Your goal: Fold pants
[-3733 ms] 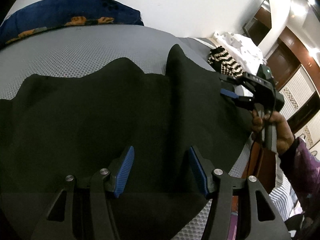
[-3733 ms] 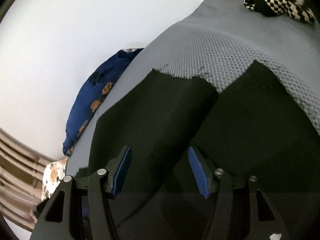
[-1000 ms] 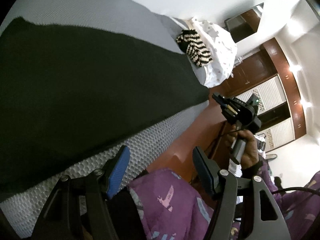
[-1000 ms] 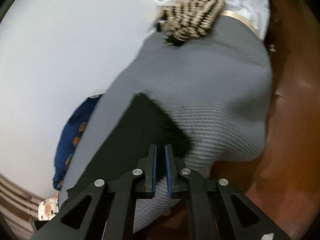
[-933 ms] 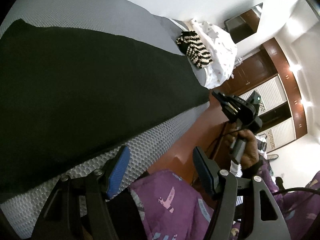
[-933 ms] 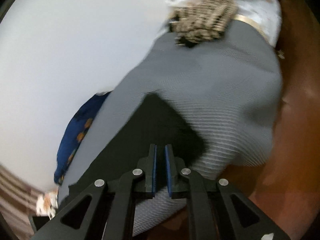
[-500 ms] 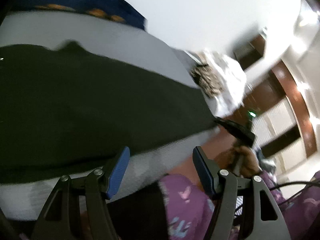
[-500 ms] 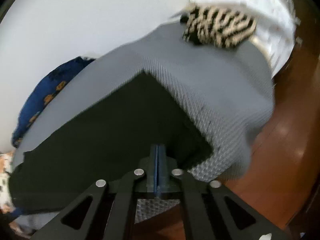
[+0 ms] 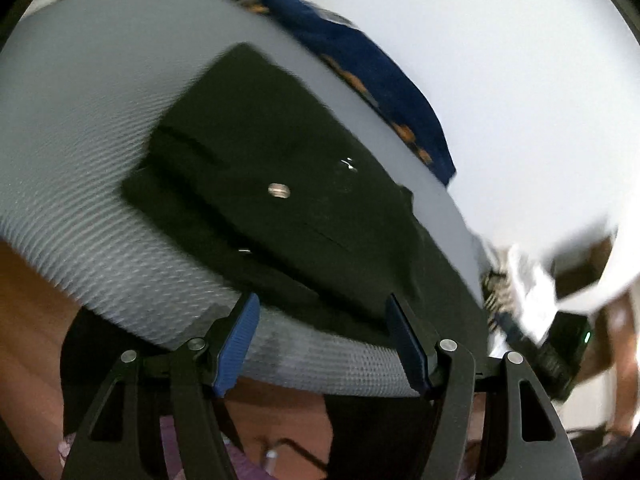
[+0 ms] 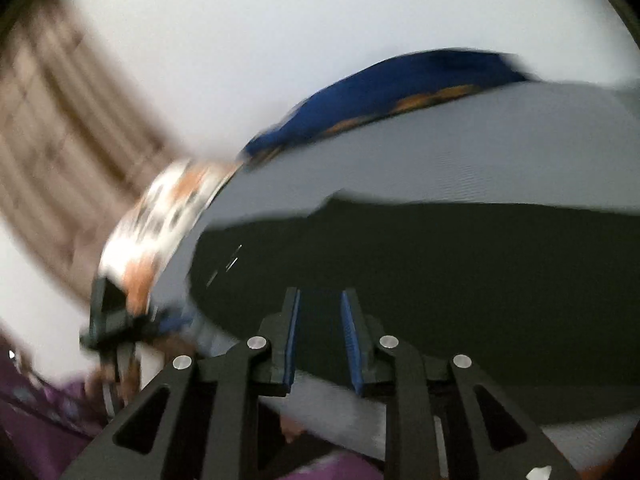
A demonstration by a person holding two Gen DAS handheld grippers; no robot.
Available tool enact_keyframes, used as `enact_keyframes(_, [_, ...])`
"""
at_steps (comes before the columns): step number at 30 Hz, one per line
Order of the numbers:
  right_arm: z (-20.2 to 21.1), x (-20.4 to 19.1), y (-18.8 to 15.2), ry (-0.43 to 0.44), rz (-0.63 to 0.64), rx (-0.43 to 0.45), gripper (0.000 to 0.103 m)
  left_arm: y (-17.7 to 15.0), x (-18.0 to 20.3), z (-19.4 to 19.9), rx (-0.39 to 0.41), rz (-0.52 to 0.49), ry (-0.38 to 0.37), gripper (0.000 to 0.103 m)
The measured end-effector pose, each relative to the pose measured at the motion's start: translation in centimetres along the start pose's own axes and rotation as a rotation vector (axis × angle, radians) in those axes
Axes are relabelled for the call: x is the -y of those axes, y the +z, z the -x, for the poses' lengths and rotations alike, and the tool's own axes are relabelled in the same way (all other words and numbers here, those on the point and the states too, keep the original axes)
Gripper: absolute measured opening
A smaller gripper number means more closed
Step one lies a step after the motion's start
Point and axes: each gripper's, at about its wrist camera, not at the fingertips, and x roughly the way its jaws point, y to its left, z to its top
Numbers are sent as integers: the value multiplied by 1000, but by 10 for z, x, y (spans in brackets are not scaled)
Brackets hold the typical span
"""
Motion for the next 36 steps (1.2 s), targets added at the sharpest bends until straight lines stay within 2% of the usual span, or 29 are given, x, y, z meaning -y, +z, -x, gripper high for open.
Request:
enact_keyframes(3, [-48, -51, -2, 56, 156, -97, 21, 14, -19, 7, 22, 77, -52, 66])
enact_keyframes(6, [-82, -80, -5, 19, 267, -125, 21, 27, -31, 9, 29, 136, -90, 66])
enact_keyframes(8, [-97, -87, -8, 15, 289, -134, 21, 36, -37, 7, 17, 162, -114, 66])
enact_keyframes(17, [-126, -93, -13, 26, 256, -184, 22, 80, -53, -13, -40, 215, -81, 66])
enact_keyframes(20, [-127, -91, -16, 28, 248, -193, 22, 85, -51, -9, -32, 231, -84, 66])
enact_keyframes(22, [-128, -92, -17, 29, 247, -193, 22, 91, -52, -5, -19, 199, -75, 66])
enact_keyframes(23, [-128, -91, -17, 33, 239, -193, 23, 92, -55, -4, -28, 196, -61, 66])
enact_keyframes(26, [-130, -90, -17, 37, 230, -201, 23, 88, -63, 3, -19, 297, -74, 66])
enact_keyframes(29, [-126, -93, -16, 52, 241, -189, 28, 82, -62, 11, -9, 283, -22, 66])
enact_keyframes(31, [-127, -96, -15, 55, 254, -187, 31, 80, -71, 17, 19, 331, 2, 66])
enact_keyframes(33, [-132, -97, -16, 53, 262, -200, 31, 76, -74, 20, 21, 378, -26, 66])
enact_keyframes(36, [-133, -99, -17, 58, 263, -201, 31, 81, -71, 16, 8, 351, -19, 67])
